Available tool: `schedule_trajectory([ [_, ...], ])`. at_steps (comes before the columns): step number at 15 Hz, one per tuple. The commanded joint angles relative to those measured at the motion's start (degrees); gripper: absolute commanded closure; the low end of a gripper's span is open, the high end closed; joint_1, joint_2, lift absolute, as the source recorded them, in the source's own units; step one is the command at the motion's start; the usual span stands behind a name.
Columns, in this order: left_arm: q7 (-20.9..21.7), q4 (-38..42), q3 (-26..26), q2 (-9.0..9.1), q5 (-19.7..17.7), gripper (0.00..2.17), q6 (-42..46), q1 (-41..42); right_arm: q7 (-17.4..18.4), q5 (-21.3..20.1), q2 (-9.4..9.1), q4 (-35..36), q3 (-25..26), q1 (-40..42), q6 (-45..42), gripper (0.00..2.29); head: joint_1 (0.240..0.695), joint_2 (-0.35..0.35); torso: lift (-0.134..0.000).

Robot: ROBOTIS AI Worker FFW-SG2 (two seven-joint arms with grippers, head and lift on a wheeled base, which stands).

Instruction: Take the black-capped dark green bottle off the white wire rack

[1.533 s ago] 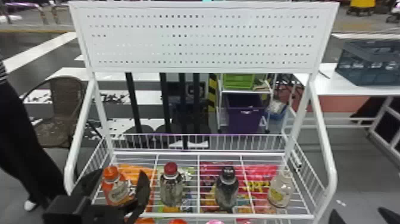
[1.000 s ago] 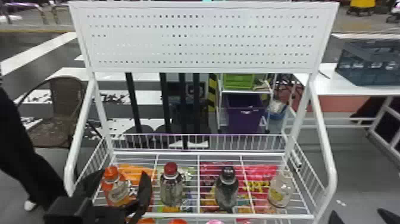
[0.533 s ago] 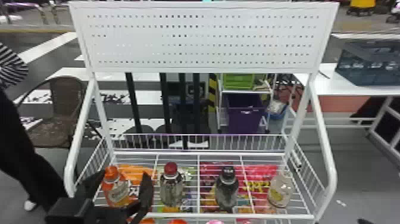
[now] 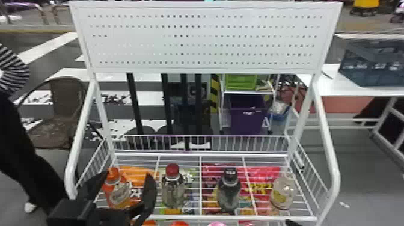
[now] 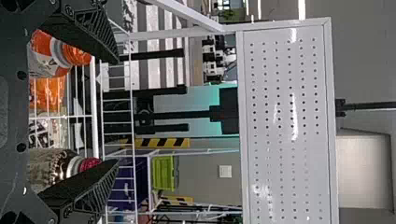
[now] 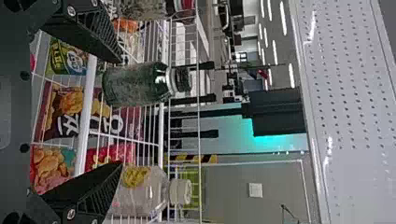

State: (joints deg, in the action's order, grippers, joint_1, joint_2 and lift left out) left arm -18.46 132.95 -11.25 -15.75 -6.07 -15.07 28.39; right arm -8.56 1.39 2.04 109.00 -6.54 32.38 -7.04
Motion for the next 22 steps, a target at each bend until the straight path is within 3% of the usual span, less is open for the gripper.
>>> schedule_trajectory([
  [1,0.0,-0.15,-0.09,0.02,0.0,0.14,-0.01,0.0,0.91,-1.56,0.07,-6.08,-3.31,-5.93,-0.03,0.13,0.499,0.0,0.0],
  [3,0.0,-0.33,-0.53,-0.07,0.09,0.14,-0.01,-0.17,3.55,-3.41,-0.02,-10.48,-5.59,-10.58,-0.03,0.13,0.499,0.0,0.0],
  [8,0.09,-0.41,-0.79,-0.42,0.09,0.14,-0.01,-0.09,5.4,-3.5,-0.89,-17.95,-7.0,-18.14,-0.03,0.13,0.499,0.0,0.0],
  [18,0.09,-2.26,-0.88,-0.51,-0.08,0.14,0.17,-0.44,2.06,-2.35,-2.09,-30.61,-7.79,-29.48,-0.03,0.13,0.499,0.0,0.0],
  [20,0.17,-2.7,-0.88,-0.51,-0.17,0.14,0.34,-0.79,1.97,-2.53,-2.09,-31.31,-7.97,-30.27,0.67,0.38,0.499,0.0,0.0],
  [21,0.17,-2.87,-0.88,-0.51,-0.17,0.14,0.34,-1.14,2.06,-2.97,-2.09,-31.13,-8.14,-30.27,1.73,0.73,0.499,0.0,0.0],
  [22,0.17,-3.05,-0.97,-0.51,-0.26,0.14,0.34,-1.32,2.58,-3.06,-2.09,-30.69,-8.14,-30.27,2.25,1.24,0.499,0.0,0.0],
])
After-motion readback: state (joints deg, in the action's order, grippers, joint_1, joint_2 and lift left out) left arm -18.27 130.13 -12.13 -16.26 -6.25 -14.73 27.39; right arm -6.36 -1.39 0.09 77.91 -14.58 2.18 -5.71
